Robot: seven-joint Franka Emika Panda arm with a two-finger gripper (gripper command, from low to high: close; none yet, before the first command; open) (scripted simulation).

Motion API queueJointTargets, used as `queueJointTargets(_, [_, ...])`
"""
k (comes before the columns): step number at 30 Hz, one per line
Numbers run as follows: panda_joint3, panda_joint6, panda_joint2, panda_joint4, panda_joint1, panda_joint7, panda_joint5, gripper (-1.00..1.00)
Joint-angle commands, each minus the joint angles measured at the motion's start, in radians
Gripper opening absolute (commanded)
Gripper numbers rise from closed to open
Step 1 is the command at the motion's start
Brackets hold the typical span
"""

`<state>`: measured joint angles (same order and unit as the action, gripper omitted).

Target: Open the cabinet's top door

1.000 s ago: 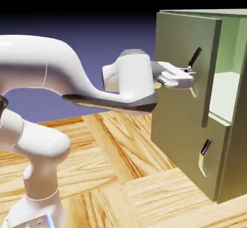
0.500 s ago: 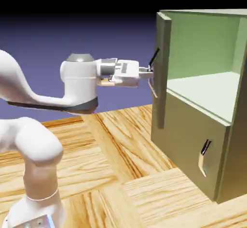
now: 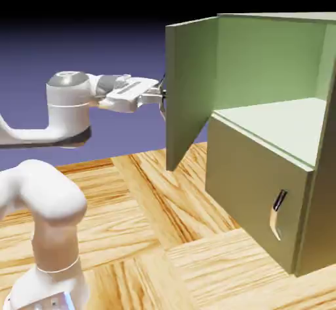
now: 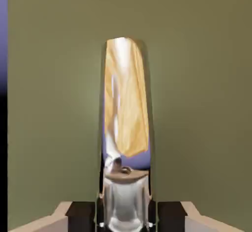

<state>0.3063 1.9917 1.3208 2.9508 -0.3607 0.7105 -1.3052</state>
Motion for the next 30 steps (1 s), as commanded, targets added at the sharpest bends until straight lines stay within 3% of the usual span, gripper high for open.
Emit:
queueJointTargets(1, [0.036, -0.03, -0.007, -0.008, -0.005, 0.001, 0.038, -1.0])
queueJointTargets(13, [0.471, -0.416, -0.193, -0.255, 0.079, -0.034, 0.425, -1.0])
queueJointTargets(30, [1.002, -0.895, -0.359, -0.862, 0.637, -0.036, 0.706, -1.0])
